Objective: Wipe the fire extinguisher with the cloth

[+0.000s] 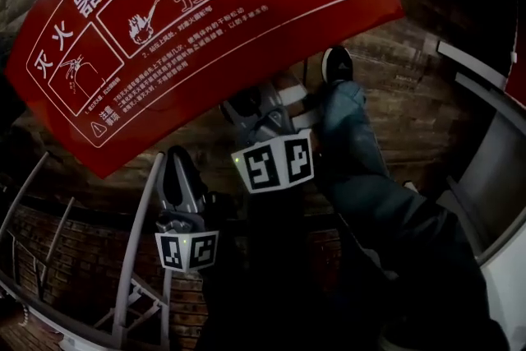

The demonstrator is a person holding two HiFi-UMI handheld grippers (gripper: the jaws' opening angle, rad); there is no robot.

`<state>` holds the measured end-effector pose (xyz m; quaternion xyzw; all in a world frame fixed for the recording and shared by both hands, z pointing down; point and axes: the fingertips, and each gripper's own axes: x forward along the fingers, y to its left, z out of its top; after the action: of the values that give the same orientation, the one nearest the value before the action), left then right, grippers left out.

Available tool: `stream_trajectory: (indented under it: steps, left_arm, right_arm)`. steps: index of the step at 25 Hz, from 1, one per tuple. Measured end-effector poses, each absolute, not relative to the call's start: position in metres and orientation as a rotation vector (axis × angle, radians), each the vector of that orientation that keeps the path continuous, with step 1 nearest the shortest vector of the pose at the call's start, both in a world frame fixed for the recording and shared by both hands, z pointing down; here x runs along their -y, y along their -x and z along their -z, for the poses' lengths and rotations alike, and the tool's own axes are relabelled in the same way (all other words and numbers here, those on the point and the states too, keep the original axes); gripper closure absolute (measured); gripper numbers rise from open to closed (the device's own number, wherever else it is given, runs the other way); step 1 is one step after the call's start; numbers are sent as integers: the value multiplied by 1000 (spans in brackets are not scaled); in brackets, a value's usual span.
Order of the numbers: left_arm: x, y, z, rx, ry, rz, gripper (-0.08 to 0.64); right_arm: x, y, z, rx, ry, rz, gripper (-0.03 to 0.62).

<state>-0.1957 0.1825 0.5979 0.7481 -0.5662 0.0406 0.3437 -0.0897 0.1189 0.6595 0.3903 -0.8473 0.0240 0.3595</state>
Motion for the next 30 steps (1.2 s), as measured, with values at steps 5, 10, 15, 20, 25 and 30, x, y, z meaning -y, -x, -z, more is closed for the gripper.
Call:
stream_trajectory:
  steps: [5, 10, 15, 20, 25, 30]
  left_arm:
    - [-182, 192, -598, 1474, -1931, -66, 568]
    - [-189, 184, -605, 1457, -1913, -60, 568]
    - [-192, 183, -599, 1443, -1920, -83, 568]
    - [-180, 189, -596, 1461, -1915, -89, 568]
    - [-159, 179, -579, 1456, -1935, -32, 568]
    - [-146, 155, -562, 1418, -1957, 15, 568]
  right_arm:
    - [-96, -3, -712, 1951, -1109, -24, 514]
    - [-98, 13, -717, 1879, -1287, -134, 514]
    - [-116, 103, -720, 2038, -1107, -237, 514]
    - [-115, 91, -706, 2070, -1071, -222, 514]
    - [-100, -6, -650, 1969, -1243, -172, 514]
    - [-105, 8, -613, 2039, -1162, -105, 514]
